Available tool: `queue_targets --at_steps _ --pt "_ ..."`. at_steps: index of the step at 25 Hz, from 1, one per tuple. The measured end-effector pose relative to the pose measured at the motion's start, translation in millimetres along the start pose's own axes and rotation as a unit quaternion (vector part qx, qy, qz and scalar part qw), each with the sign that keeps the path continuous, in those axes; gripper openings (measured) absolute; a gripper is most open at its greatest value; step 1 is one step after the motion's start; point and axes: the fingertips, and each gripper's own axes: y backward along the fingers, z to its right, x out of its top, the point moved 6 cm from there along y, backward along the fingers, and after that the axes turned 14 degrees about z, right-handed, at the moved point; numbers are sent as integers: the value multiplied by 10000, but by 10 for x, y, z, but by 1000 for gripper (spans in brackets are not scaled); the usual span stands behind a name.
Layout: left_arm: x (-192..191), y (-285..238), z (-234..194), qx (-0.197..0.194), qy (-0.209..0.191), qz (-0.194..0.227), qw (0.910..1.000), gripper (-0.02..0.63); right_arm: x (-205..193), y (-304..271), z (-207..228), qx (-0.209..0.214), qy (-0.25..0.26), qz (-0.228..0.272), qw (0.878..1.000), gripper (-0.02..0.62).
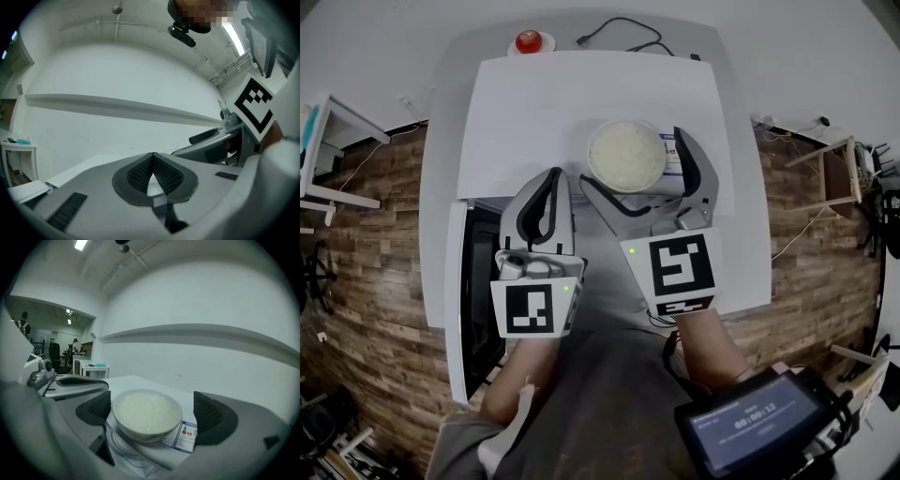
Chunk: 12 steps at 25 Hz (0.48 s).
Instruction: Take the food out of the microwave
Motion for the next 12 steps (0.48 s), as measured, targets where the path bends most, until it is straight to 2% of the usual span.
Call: queue_targets --at_steps 8,12 --pt "55 162 216 52 -77 17 10000 8 113 466 89 -296 -81 581 9978 538" --pt "72 303 359 81 -140 -25 9999 8 65 618 33 -146 -125 663 9976 535"
